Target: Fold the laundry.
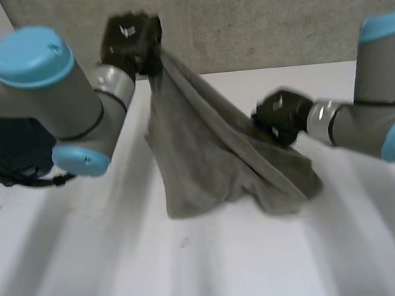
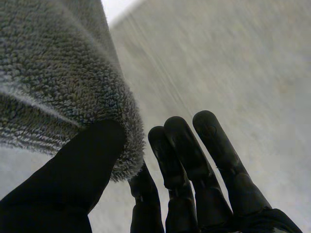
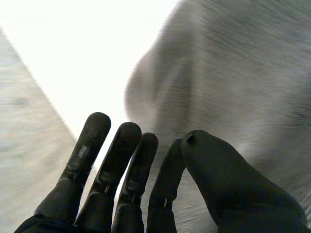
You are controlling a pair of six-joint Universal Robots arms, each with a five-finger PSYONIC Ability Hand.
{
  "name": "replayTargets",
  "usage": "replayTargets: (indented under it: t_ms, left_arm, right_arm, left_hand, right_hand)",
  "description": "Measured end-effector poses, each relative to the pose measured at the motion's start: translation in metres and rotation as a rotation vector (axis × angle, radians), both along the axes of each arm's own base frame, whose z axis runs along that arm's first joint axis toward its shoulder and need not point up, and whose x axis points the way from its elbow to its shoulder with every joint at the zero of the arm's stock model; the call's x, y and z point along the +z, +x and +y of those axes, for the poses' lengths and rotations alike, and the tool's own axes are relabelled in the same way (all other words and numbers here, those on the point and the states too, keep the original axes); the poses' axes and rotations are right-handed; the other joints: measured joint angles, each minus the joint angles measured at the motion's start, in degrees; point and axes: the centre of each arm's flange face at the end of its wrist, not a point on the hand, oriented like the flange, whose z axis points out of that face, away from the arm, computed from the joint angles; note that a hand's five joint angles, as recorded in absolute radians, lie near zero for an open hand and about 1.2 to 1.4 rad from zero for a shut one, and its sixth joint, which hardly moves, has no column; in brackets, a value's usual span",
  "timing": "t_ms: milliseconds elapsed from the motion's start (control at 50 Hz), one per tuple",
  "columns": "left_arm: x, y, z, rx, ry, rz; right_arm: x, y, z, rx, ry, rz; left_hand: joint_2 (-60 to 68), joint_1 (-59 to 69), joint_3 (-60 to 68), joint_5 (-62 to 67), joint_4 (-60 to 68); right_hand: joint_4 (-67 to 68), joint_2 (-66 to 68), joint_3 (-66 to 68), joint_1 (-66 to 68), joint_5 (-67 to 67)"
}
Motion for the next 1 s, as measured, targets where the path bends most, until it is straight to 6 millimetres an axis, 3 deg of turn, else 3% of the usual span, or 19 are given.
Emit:
replayTargets:
  t_ms: [20,40,60,120,180,240,360,400,460,480,540,640,820,880,1000]
  left_arm:
    - [0.01,-0.001,-0.001,0.004,-0.028,0.019]
    - [0.017,-0.001,-0.001,0.006,-0.049,0.032]
    - [0.032,-0.001,0.0,0.012,-0.09,0.061]
    - [0.058,0.001,0.006,0.022,-0.159,0.112]
    - [0.079,0.005,0.013,0.028,-0.213,0.151]
    - [0.092,0.01,0.022,0.029,-0.248,0.175]
    - [0.091,0.019,0.039,0.01,-0.245,0.159]
    - [0.075,0.022,0.051,-0.022,-0.204,0.115]
    - [0.059,0.025,0.062,-0.051,-0.161,0.071]
    - [0.049,0.027,0.07,-0.069,-0.133,0.038]
    - [0.026,0.034,0.091,-0.1,-0.069,-0.046]
    - [-0.003,0.048,0.125,-0.119,0.0,-0.177]
    - [-0.04,0.062,0.19,-0.194,0.08,-0.344]
    - [-0.05,0.066,0.211,-0.228,0.118,-0.38]
    - [-0.057,0.071,0.226,-0.247,0.164,-0.41]
  right_arm:
    - [0.016,0.001,-0.006,-0.04,-0.029,-0.062]
    - [0.02,0.002,-0.007,-0.048,-0.036,-0.077]
    - [0.049,0.002,-0.015,-0.104,-0.089,-0.187]
    - [0.087,-0.001,-0.018,-0.158,-0.154,-0.34]
    - [0.113,-0.006,-0.013,-0.177,-0.193,-0.443]
    - [0.122,-0.008,-0.003,-0.171,-0.198,-0.48]
    - [0.105,-0.011,0.023,-0.129,-0.154,-0.385]
    - [0.085,-0.016,0.037,-0.111,-0.128,-0.278]
    - [0.073,-0.02,0.042,-0.118,-0.117,-0.216]
    - [0.067,-0.022,0.041,-0.135,-0.114,-0.185]
    - [0.057,-0.025,0.035,-0.181,-0.113,-0.138]
    - [0.052,-0.021,0.02,-0.199,-0.122,-0.13]
    - [0.047,0.002,0.002,-0.031,-0.117,-0.178]
    - [0.039,0.013,0.003,0.05,-0.1,-0.17]
    - [0.015,0.037,0.02,0.182,-0.067,-0.103]
  left_hand:
    - [0.0,0.0,0.0,0.01,0.0]
    - [0.0,0.0,0.0,0.01,0.0]
    - [0.0,0.0,0.0,0.0,0.0]
    - [0.0,0.0,0.0,0.0,0.0]
    - [0.0,0.0,0.01,0.01,0.02]
    - [0.01,0.0,0.17,0.0,0.2]
    - [0.03,0.0,0.18,0.0,0.2]
    - [0.05,0.0,0.18,0.0,0.21]
    - [0.06,0.0,0.19,0.0,0.21]
    - [0.08,0.0,0.19,0.0,0.22]
    - [0.08,0.0,0.19,0.0,0.22]
    - [0.08,0.0,0.2,0.01,0.23]
    - [0.09,0.0,0.25,0.0,0.25]
    - [0.09,0.0,0.25,0.0,0.25]
    - [0.09,0.0,0.25,0.0,0.25]
  right_hand:
    - [0.0,0.0,0.0,0.0,0.02]
    - [0.0,0.0,0.0,0.01,0.02]
    - [0.0,0.0,0.0,0.08,0.02]
    - [0.0,0.0,0.0,0.08,0.02]
    - [0.01,0.0,0.0,0.08,0.03]
    - [0.02,0.0,0.0,0.09,0.05]
    - [0.0,-0.03,-0.02,0.32,0.06]
    - [-9.82,-10.16,-9.46,-7.71,-8.44]
    - [-35.03,-35.72,-34.83,-30.45,-33.36]
    - [-48.95,-49.17,-49.36,-40.95,-47.38]
    - [-54.54,-54.5,-55.2,-44.97,-52.88]
    - [-54.54,-54.5,-55.2,-44.97,-52.88]
    - [-54.54,-54.5,-55.2,-44.97,-52.88]
    - [-54.54,-54.5,-55.2,-44.97,-52.88]
    - [-54.54,-54.5,-55.2,-44.97,-52.88]
